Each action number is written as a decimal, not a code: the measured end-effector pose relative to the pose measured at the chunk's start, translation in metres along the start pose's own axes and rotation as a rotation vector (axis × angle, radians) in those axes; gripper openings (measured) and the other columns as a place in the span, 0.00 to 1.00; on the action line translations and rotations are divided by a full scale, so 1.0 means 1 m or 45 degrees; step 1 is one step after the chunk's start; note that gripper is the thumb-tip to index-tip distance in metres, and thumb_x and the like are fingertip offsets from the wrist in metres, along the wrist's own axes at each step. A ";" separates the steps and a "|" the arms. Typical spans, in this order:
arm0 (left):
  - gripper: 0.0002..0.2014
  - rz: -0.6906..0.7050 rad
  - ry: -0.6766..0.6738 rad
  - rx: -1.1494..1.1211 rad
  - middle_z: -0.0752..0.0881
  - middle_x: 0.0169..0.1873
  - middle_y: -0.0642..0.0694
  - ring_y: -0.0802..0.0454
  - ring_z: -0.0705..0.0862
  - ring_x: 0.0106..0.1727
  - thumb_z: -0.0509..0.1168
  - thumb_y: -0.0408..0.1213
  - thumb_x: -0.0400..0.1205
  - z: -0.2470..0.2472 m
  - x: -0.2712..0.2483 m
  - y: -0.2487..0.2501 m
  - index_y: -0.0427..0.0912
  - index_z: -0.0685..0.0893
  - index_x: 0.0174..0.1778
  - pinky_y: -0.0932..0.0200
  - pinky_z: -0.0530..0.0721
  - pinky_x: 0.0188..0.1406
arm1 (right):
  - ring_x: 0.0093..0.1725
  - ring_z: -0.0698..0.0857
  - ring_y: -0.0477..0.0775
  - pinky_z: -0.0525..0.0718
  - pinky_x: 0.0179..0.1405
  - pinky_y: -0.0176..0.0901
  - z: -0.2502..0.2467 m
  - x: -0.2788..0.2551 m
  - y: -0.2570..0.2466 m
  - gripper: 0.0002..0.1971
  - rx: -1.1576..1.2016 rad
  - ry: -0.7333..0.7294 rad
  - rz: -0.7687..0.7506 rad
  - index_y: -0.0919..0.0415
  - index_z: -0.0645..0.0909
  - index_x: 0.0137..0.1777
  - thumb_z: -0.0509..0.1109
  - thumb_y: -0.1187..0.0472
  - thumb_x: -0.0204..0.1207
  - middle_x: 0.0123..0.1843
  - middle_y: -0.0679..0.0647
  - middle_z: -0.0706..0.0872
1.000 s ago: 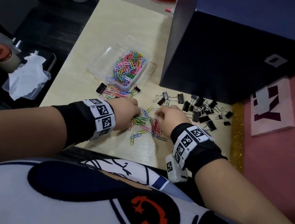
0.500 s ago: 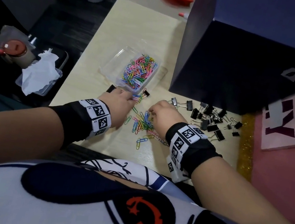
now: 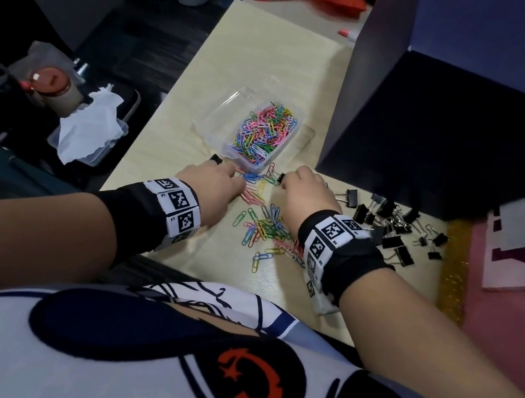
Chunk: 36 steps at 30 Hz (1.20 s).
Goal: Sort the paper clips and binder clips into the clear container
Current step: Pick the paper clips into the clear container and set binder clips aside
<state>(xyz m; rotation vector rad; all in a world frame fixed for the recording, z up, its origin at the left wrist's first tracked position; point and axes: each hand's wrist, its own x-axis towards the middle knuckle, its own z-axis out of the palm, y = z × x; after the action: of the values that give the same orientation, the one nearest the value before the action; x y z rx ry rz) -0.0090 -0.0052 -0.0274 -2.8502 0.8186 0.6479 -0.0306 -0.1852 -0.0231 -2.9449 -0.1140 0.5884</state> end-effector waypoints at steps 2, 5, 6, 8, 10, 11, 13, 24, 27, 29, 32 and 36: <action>0.16 -0.005 -0.008 0.009 0.76 0.61 0.42 0.40 0.76 0.60 0.62 0.37 0.80 0.002 0.001 -0.001 0.47 0.74 0.64 0.47 0.81 0.47 | 0.72 0.69 0.64 0.74 0.69 0.58 0.002 0.002 -0.002 0.28 0.051 -0.051 -0.079 0.58 0.66 0.77 0.60 0.71 0.76 0.78 0.56 0.65; 0.16 -0.004 -0.037 0.008 0.78 0.58 0.42 0.39 0.77 0.58 0.62 0.35 0.79 0.004 0.005 -0.003 0.45 0.75 0.63 0.45 0.83 0.50 | 0.75 0.66 0.64 0.74 0.71 0.59 0.006 0.003 -0.003 0.29 0.000 -0.137 -0.099 0.60 0.65 0.78 0.59 0.72 0.76 0.81 0.55 0.62; 0.15 0.000 -0.039 0.001 0.78 0.58 0.41 0.39 0.78 0.58 0.62 0.35 0.79 0.004 0.005 -0.004 0.44 0.75 0.63 0.43 0.83 0.52 | 0.73 0.68 0.63 0.75 0.69 0.58 0.007 0.003 -0.003 0.27 0.001 -0.125 -0.067 0.62 0.67 0.76 0.59 0.72 0.76 0.77 0.57 0.65; 0.14 -0.006 -0.022 -0.039 0.79 0.57 0.40 0.38 0.79 0.57 0.62 0.37 0.78 0.002 0.006 -0.005 0.43 0.77 0.60 0.43 0.84 0.52 | 0.69 0.70 0.63 0.76 0.66 0.55 0.007 0.002 -0.002 0.22 0.001 -0.071 -0.008 0.63 0.71 0.72 0.58 0.71 0.77 0.70 0.60 0.69; 0.14 -0.018 0.016 -0.112 0.79 0.56 0.41 0.39 0.80 0.56 0.63 0.40 0.77 0.000 0.005 -0.007 0.43 0.78 0.58 0.44 0.84 0.52 | 0.68 0.72 0.63 0.75 0.63 0.54 0.006 0.001 0.002 0.19 -0.011 -0.052 0.034 0.63 0.71 0.70 0.57 0.69 0.79 0.66 0.61 0.71; 0.15 -0.019 0.041 -0.153 0.80 0.57 0.41 0.40 0.80 0.56 0.64 0.41 0.76 -0.001 0.005 -0.008 0.43 0.78 0.58 0.45 0.84 0.52 | 0.67 0.72 0.63 0.75 0.63 0.54 0.005 0.001 0.004 0.18 -0.023 -0.054 0.055 0.63 0.72 0.69 0.57 0.68 0.79 0.66 0.61 0.71; 0.17 -0.020 0.086 -0.226 0.80 0.57 0.42 0.40 0.80 0.56 0.65 0.42 0.74 -0.002 0.005 -0.009 0.44 0.78 0.58 0.47 0.83 0.54 | 0.67 0.73 0.63 0.75 0.62 0.55 0.003 0.002 0.007 0.18 -0.058 -0.058 0.090 0.61 0.73 0.68 0.60 0.67 0.77 0.65 0.60 0.73; 0.19 -0.165 0.210 -0.411 0.77 0.54 0.43 0.41 0.81 0.48 0.66 0.42 0.74 -0.013 -0.004 -0.019 0.45 0.73 0.60 0.52 0.80 0.43 | 0.68 0.72 0.62 0.75 0.62 0.54 0.011 0.008 -0.023 0.21 -0.063 -0.053 -0.199 0.57 0.70 0.72 0.61 0.63 0.79 0.69 0.56 0.71; 0.18 -0.220 0.214 -0.402 0.78 0.55 0.42 0.40 0.82 0.51 0.66 0.42 0.76 -0.012 -0.004 -0.029 0.46 0.74 0.61 0.52 0.80 0.45 | 0.65 0.73 0.62 0.75 0.59 0.54 0.004 0.006 -0.033 0.18 -0.104 -0.078 -0.195 0.59 0.73 0.67 0.60 0.66 0.77 0.65 0.58 0.72; 0.16 -0.260 0.225 -0.415 0.78 0.55 0.42 0.39 0.82 0.51 0.65 0.43 0.76 -0.010 -0.004 -0.034 0.45 0.76 0.59 0.53 0.80 0.45 | 0.67 0.73 0.63 0.75 0.61 0.55 0.002 0.011 -0.040 0.20 -0.056 -0.073 -0.273 0.59 0.73 0.68 0.61 0.67 0.76 0.66 0.58 0.72; 0.13 -0.303 0.261 -0.439 0.79 0.55 0.41 0.38 0.82 0.52 0.63 0.43 0.79 -0.008 -0.005 -0.039 0.45 0.78 0.58 0.50 0.81 0.49 | 0.75 0.68 0.63 0.73 0.70 0.57 0.004 0.022 -0.051 0.27 0.071 -0.085 -0.383 0.58 0.68 0.76 0.60 0.68 0.75 0.79 0.56 0.65; 0.11 -0.311 0.282 -0.417 0.79 0.53 0.39 0.37 0.82 0.50 0.60 0.43 0.82 -0.004 -0.006 -0.046 0.43 0.79 0.56 0.49 0.80 0.49 | 0.82 0.59 0.58 0.67 0.75 0.58 0.010 0.025 -0.054 0.33 0.002 -0.180 -0.415 0.52 0.55 0.84 0.58 0.64 0.79 0.86 0.49 0.52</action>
<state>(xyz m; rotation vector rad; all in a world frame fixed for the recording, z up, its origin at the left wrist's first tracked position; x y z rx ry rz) 0.0118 0.0362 -0.0218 -3.2919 0.4036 0.4777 -0.0144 -0.1281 -0.0338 -2.7908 -0.5928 0.7399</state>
